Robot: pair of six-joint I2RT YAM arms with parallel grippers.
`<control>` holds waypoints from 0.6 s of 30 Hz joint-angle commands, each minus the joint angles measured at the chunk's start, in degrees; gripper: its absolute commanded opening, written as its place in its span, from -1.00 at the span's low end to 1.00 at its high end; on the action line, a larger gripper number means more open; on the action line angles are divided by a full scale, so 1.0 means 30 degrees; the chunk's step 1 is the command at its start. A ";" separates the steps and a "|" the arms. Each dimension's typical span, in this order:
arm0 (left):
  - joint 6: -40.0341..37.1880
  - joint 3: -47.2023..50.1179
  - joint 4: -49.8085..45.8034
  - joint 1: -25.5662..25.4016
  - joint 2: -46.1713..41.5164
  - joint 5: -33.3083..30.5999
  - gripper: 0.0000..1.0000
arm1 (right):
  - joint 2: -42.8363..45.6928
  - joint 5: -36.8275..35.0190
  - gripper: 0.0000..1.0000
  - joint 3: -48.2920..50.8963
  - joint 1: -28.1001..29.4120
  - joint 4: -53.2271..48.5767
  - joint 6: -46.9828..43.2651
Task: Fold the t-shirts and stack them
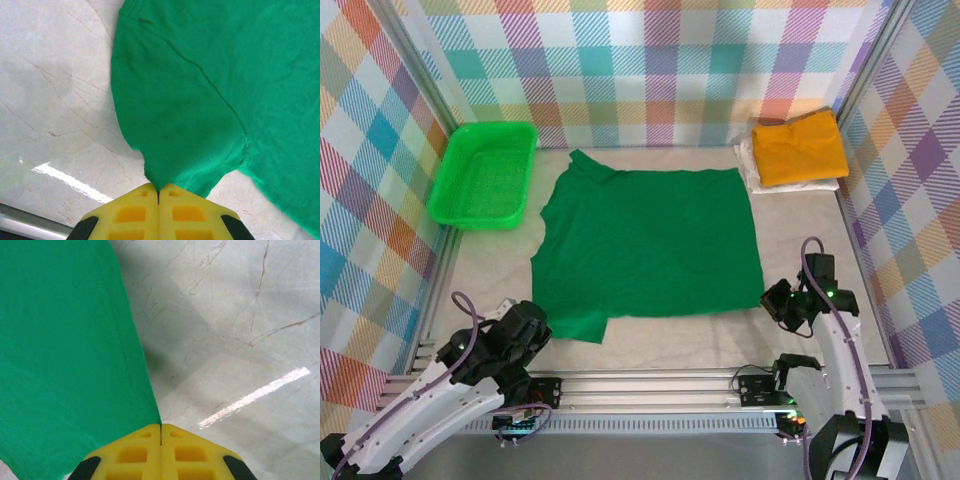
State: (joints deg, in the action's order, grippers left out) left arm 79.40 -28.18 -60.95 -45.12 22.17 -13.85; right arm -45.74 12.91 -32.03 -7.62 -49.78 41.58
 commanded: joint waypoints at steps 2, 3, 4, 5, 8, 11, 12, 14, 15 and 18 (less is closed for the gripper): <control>-0.1343 -0.0706 0.0062 -0.0192 0.0247 -0.1099 -1.00 | -0.0382 0.0263 -1.00 -0.0981 -0.0162 -0.0185 0.0233; -0.1542 -0.0960 0.0276 -0.0169 0.0585 -0.1306 -1.00 | -0.0747 0.0451 -1.00 -0.1201 -0.0184 0.0056 0.0133; -0.1768 -0.1302 0.0432 -0.0170 0.0966 -0.1490 -1.00 | -0.1047 0.0578 -1.00 -0.1461 -0.0163 0.0317 0.0063; -0.1938 -0.1690 0.0476 -0.0182 0.1295 -0.1732 -1.00 | -0.1235 0.0596 -1.00 -0.1694 -0.0171 0.0508 -0.0016; -0.3263 -0.3243 0.0908 0.0106 0.2335 -0.2643 -1.00 | -0.1796 -0.0102 -1.00 -0.2418 -0.0165 0.0633 -0.0360; -0.5594 -0.4749 0.1997 0.1277 0.4058 -0.2476 -1.00 | -0.2509 -0.0364 -1.00 -0.2854 -0.0168 0.1110 -0.0774; -0.6634 -0.5111 0.2712 0.1863 0.4906 -0.1829 -1.00 | -0.2906 -0.0255 -1.00 -0.2999 -0.0171 0.1336 -0.0893; -0.8273 -0.5703 0.4163 0.2958 0.6758 -0.0166 -1.00 | -0.3651 -0.0100 -1.00 -0.3128 -0.0154 0.1799 -0.1105; -0.9121 -0.6047 0.4641 0.3615 0.7813 0.0833 -1.00 | -0.3990 -0.0156 -1.00 -0.3206 -0.0175 0.2002 -0.1258; -1.1482 -0.7324 0.5139 0.5322 1.0381 0.2450 -1.00 | -0.4702 -0.0702 -1.00 -0.3607 -0.0137 0.2331 -0.1711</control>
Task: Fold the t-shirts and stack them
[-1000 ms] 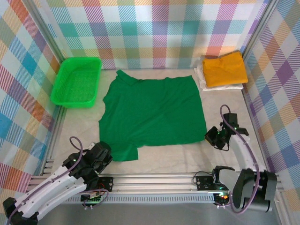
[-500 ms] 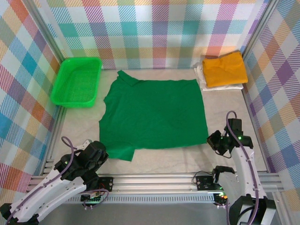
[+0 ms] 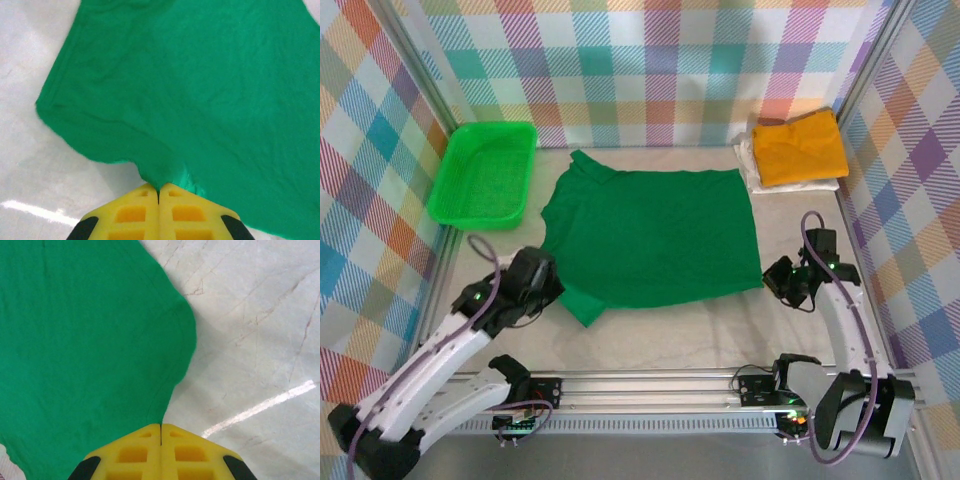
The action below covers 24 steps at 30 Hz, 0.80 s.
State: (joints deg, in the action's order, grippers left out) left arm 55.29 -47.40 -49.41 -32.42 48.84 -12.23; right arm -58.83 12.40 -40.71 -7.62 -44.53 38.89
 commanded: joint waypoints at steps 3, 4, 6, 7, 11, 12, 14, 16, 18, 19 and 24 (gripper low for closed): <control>-0.5335 -0.2261 0.1990 0.2767 0.3076 0.3079 -1.00 | -0.1203 -0.0570 -1.00 -0.1313 -0.0129 0.0636 -0.1344; -0.5866 -0.2859 0.1971 0.3218 0.3670 0.3392 -1.00 | -0.1559 -0.0457 -1.00 -0.1536 -0.0128 0.0542 -0.1519; -0.6953 -0.4081 0.1591 0.3940 0.4924 0.3928 -1.00 | -0.2062 -0.0385 -1.00 -0.2020 -0.0106 0.0432 -0.1906; -0.7624 -0.4639 0.1472 0.4154 0.5567 0.4178 -1.00 | -0.2319 -0.0410 -1.00 -0.2272 -0.0118 0.0376 -0.2090; -0.9715 -0.6523 0.1203 0.5000 0.7538 0.4613 -1.00 | -0.3519 -0.0575 -1.00 -0.3287 -0.0109 0.0137 -0.2713; -1.0200 -0.6985 0.1233 0.5207 0.7949 0.4709 -1.00 | -0.4065 -0.0469 -1.00 -0.3598 -0.0112 0.0096 -0.2889; -1.1081 -0.7832 0.1264 0.5507 0.8789 0.5105 -1.00 | -0.5181 0.0064 -1.00 -0.4079 -0.0109 0.0165 -0.3169; -1.1931 -0.8860 0.0887 0.5703 0.9896 0.5318 -1.00 | -0.6283 0.0375 -1.00 -0.4712 -0.0092 0.0322 -0.3331; -1.2590 -0.9546 0.0635 0.5812 1.0870 0.5595 -1.00 | -0.7168 0.0279 -1.00 -0.5214 -0.0039 0.0517 -0.3427; -1.2851 -0.9820 0.0487 0.5877 1.1292 0.5502 -1.00 | -0.7529 0.0141 -1.00 -0.5498 -0.0013 0.0573 -0.3465; -1.3294 -0.9964 0.0500 0.6106 1.1386 0.5205 -1.00 | -0.8676 -0.0092 -1.00 -0.6389 0.0129 0.0554 -0.3788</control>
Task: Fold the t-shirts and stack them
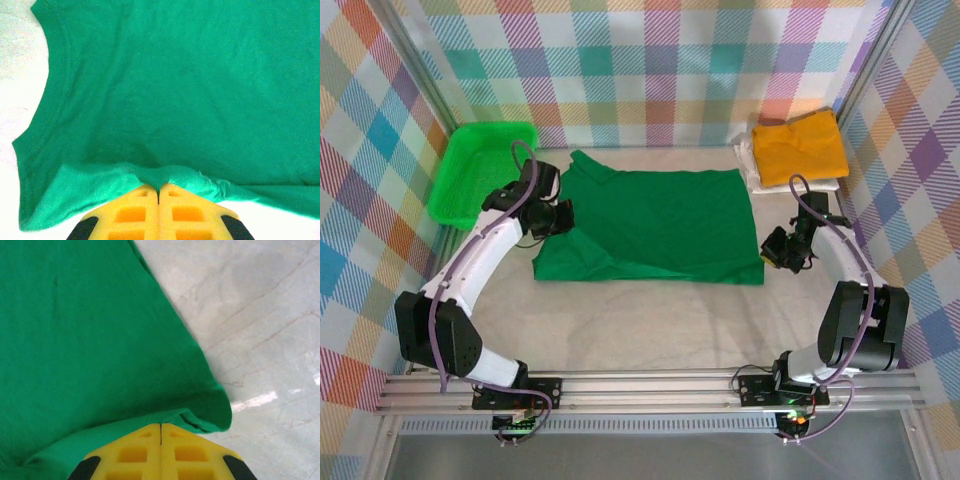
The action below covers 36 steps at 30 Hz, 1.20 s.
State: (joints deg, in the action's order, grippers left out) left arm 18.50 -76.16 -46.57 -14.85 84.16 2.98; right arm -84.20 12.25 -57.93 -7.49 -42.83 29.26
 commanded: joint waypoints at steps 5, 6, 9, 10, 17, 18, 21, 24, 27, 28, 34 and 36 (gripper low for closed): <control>-0.0974 -0.0024 -0.1224 0.0351 -0.1507 -0.0118 -1.00 | 0.0097 0.0077 -1.00 -0.0697 0.0454 -0.0563 -0.0843; -0.0831 0.0229 -0.1375 0.0351 -0.2026 -0.0065 -1.00 | 0.0582 0.0041 -1.00 -0.0367 0.0501 -0.0649 -0.0790; -0.0394 0.1042 -0.2147 0.0351 -0.3686 -0.0477 -1.00 | 0.2145 -0.0346 -1.00 0.0560 0.0504 -0.1364 -0.0728; -0.0166 0.1480 -0.2322 0.0351 -0.4341 -0.0391 -1.00 | 0.2652 -0.0270 -1.00 0.0920 0.0503 -0.1555 -0.0705; 0.1617 0.4086 -0.4085 0.0351 -0.8495 0.0497 -1.00 | 0.5863 0.0371 -1.00 0.3045 0.0507 -0.2623 -0.0410; 0.1891 0.4585 -0.4214 0.0351 -0.9147 0.0514 -1.00 | 0.6153 0.0368 -1.00 0.3214 0.0518 -0.2721 -0.0406; 0.2350 0.5613 -0.4048 0.0351 -1.0334 0.0697 -1.00 | 0.6300 0.0744 -1.00 0.3300 0.0545 -0.2641 -0.0495; 0.2260 0.5661 -0.3578 0.0351 -1.0096 0.0839 -1.00 | 0.5904 0.0680 -1.00 0.3014 0.0555 -0.2279 -0.0645; 0.1787 0.5035 -0.3229 0.0351 -0.9087 0.0353 -1.00 | 0.5069 0.0500 -1.00 0.2500 0.0536 -0.1734 -0.0785; 0.1597 0.4697 -0.3149 0.0351 -0.8669 0.0297 -1.00 | 0.4714 0.0599 -1.00 0.2288 0.0541 -0.1559 -0.0793; 0.0485 0.3374 -0.2643 0.0482 -0.6255 -0.0525 -1.00 | 0.2578 0.0432 -1.00 0.1204 0.0553 -0.0588 -0.0875; 0.0090 0.3199 -0.2267 0.0747 -0.5536 -0.0469 -1.00 | 0.1860 0.0457 -1.00 0.0835 0.0547 -0.0320 -0.0901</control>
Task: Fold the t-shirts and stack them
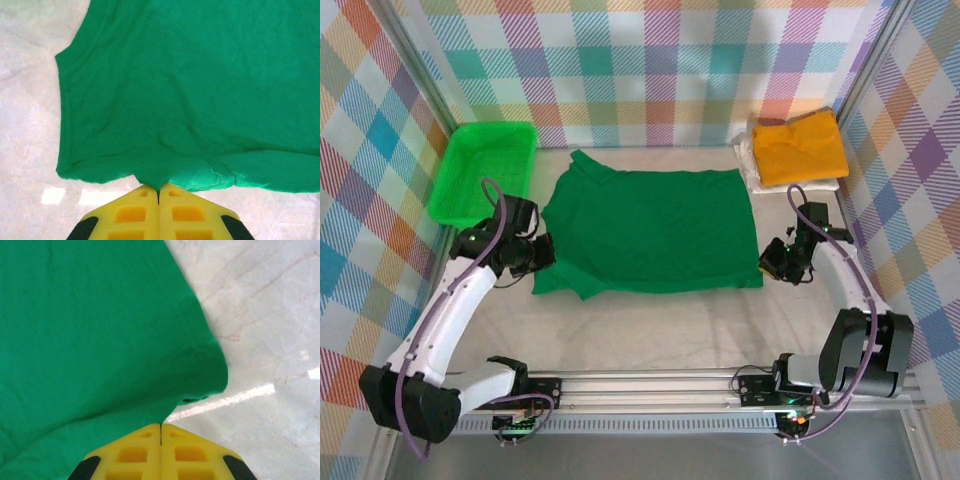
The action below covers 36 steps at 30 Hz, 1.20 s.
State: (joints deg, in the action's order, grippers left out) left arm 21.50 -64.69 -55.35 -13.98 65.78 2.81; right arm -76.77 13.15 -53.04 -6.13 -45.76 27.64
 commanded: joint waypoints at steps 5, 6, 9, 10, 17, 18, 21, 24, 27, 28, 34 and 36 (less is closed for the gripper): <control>-0.1980 -0.1997 0.0876 0.1097 0.2881 -0.0228 -1.00 | -0.2192 0.0058 -1.00 -0.2091 0.0081 0.0893 -0.0439; -0.2189 -0.2360 0.0852 0.1185 0.3298 -0.0247 -1.00 | -0.2513 0.0014 -1.00 -0.2403 0.0082 0.0882 -0.0438; -0.2851 -0.3394 0.0705 0.1319 0.4704 -0.0379 -1.00 | -0.3430 -0.0087 -1.00 -0.3064 0.0135 0.0968 -0.0482; -0.3063 -0.3702 0.0698 0.1370 0.5151 -0.0354 -1.00 | -0.3753 -0.0079 -1.00 -0.3285 0.0109 0.0979 -0.0482; -0.3737 -0.4772 0.1010 0.1407 0.7399 -0.0205 -1.00 | -0.5391 -0.0215 -1.00 -0.4372 0.0265 0.1313 -0.0570; -0.3817 -0.4772 0.1210 0.1407 0.7627 -0.0199 -1.00 | -0.5651 -0.0274 -1.00 -0.4433 0.0285 0.1419 -0.0570; -0.3934 -0.5050 0.1381 0.1407 0.8216 -0.0147 -1.00 | -0.6308 -0.0224 -1.00 -0.4782 0.0295 0.1500 -0.0556; -0.4187 -0.5654 0.1232 0.1407 0.8749 -0.0407 -1.00 | -0.6659 -0.0222 -1.00 -0.4991 0.0302 0.1687 -0.0430; -0.4531 -0.6275 0.0988 0.1393 0.9202 -0.0689 -1.00 | -0.6851 -0.0332 -1.00 -0.5304 0.0312 0.1688 -0.0336; -0.4600 -0.6522 0.0882 0.1407 0.9359 -0.0673 -1.00 | -0.6925 -0.0312 -1.00 -0.5401 0.0305 0.1715 -0.0288; -0.5011 -0.7572 0.0849 0.1411 1.0261 -0.0743 -1.00 | -0.7671 -0.0296 -1.00 -0.6145 0.0286 0.1746 -0.0204; -0.5078 -0.8010 0.0769 0.1407 1.0637 -0.0718 -1.00 | -0.7879 -0.0252 -1.00 -0.6355 0.0301 0.1746 -0.0135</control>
State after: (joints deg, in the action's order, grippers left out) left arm 7.86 -86.37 -52.34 -10.66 96.07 1.56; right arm -99.29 12.49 -70.37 -5.54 -40.91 27.38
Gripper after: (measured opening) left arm 0.048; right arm 0.058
